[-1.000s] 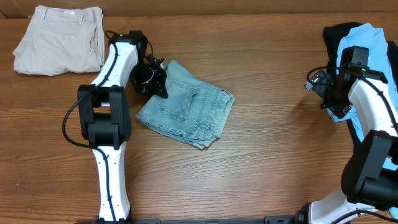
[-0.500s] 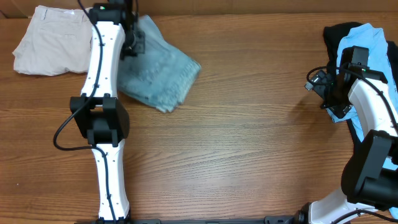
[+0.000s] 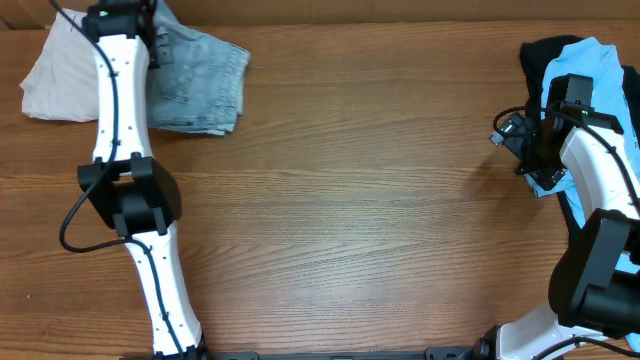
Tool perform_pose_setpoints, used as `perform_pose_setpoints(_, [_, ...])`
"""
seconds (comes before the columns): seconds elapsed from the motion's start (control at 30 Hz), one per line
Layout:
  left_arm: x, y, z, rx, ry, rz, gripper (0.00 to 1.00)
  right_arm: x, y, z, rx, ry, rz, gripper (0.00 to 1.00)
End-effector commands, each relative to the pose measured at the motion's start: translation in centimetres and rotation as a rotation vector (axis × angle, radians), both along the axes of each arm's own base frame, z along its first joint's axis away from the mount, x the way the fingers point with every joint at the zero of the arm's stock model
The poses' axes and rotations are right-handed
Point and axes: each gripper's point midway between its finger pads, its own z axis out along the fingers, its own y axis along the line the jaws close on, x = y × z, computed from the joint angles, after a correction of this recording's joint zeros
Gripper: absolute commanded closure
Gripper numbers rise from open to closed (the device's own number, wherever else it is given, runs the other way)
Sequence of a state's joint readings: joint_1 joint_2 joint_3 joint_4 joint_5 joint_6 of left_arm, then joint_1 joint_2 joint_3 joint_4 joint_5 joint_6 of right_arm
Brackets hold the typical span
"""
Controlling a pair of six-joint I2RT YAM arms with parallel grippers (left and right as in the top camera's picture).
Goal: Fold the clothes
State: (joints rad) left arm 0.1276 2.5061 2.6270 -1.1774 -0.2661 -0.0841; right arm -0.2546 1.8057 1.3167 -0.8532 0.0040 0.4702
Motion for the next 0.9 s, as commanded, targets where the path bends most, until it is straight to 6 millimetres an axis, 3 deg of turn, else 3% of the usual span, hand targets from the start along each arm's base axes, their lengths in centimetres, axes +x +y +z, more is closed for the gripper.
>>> perform_pose_setpoints(0.0, [1.0, 1.3, 4.0, 0.033, -0.123, 0.056, 0.96, 0.8, -0.2, 1.1, -0.012, -0.034, 0.004, 0.00])
perform_pose_setpoints(0.3, [1.7, 1.5, 8.6, 0.011, -0.268, 0.099, 0.96, 0.8, -0.2, 1.1, -0.012, -0.034, 0.004, 0.00])
perform_pose_setpoints(0.87, [1.5, 2.2, 10.3, 0.054, -0.304, 0.129, 0.96, 0.8, -0.2, 1.1, -0.012, -0.034, 0.004, 0.00])
